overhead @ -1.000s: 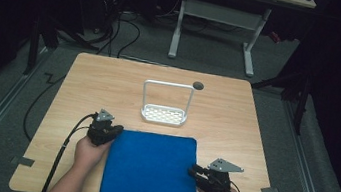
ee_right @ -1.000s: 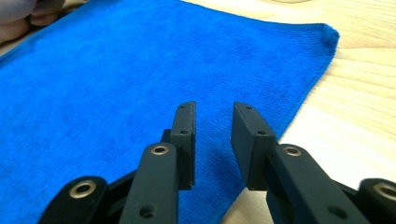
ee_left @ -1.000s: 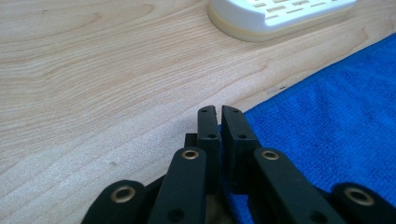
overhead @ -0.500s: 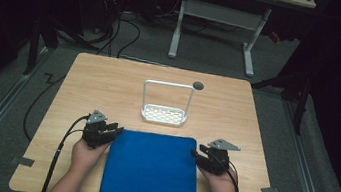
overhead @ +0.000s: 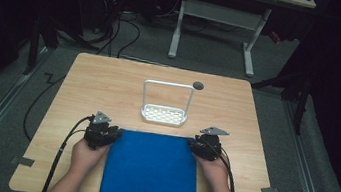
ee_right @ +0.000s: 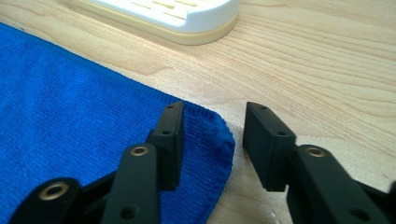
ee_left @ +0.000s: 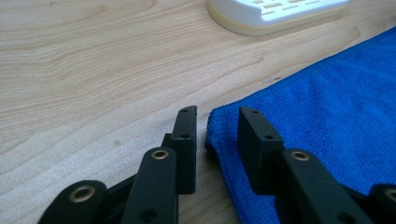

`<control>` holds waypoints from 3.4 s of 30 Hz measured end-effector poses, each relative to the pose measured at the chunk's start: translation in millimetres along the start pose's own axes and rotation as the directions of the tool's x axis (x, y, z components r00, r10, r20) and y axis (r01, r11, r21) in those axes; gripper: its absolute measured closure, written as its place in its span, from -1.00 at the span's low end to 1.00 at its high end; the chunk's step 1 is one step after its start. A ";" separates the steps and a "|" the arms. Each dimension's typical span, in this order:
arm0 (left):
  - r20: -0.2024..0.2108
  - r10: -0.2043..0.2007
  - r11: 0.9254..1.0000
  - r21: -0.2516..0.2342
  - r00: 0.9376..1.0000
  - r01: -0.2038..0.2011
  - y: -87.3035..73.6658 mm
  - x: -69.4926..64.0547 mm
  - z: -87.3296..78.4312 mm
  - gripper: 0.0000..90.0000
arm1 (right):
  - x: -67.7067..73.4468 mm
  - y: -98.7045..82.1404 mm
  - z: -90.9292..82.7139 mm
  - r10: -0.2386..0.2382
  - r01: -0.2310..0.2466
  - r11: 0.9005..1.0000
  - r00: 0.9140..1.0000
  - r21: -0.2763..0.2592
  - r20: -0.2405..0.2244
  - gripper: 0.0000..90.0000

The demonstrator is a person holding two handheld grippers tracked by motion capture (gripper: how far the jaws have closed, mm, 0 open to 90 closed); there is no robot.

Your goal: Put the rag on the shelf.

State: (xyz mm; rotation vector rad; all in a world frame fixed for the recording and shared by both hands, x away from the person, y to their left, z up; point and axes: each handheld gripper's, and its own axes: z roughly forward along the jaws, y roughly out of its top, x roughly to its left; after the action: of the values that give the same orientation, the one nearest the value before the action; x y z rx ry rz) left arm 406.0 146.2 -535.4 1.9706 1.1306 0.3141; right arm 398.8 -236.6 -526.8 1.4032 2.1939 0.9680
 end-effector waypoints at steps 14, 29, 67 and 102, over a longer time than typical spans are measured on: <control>-0.003 0.035 0.999 0.005 0.999 -0.035 -1.2 -4.7 0.2 0.95 | 12.3 -3.5 -2.0 -0.109 0.108 0.994 0.994 -0.015 -0.034 0.95; 0.019 0.010 0.990 -0.143 1.000 -0.007 4.0 -11.5 -26.1 0.96 | 16.9 -6.8 -38.6 -0.069 0.057 0.980 0.996 -0.192 -0.057 0.95; -0.049 0.088 0.849 -0.519 0.995 -0.101 75.5 -33.2 -110.6 0.96 | 35.0 55.4 -115.7 -0.070 0.065 0.820 0.997 -0.569 0.013 0.95; -0.113 0.156 0.792 -0.579 0.981 -0.192 155.4 -36.1 -128.2 0.96 | 20.4 122.3 -157.0 -0.069 0.091 0.743 0.996 -0.663 0.059 0.96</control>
State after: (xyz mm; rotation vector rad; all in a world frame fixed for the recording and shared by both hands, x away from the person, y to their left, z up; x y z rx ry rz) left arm 406.5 145.3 -330.7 1.5062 0.7556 0.7352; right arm 371.5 -240.5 -328.7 0.9516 1.5934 1.4886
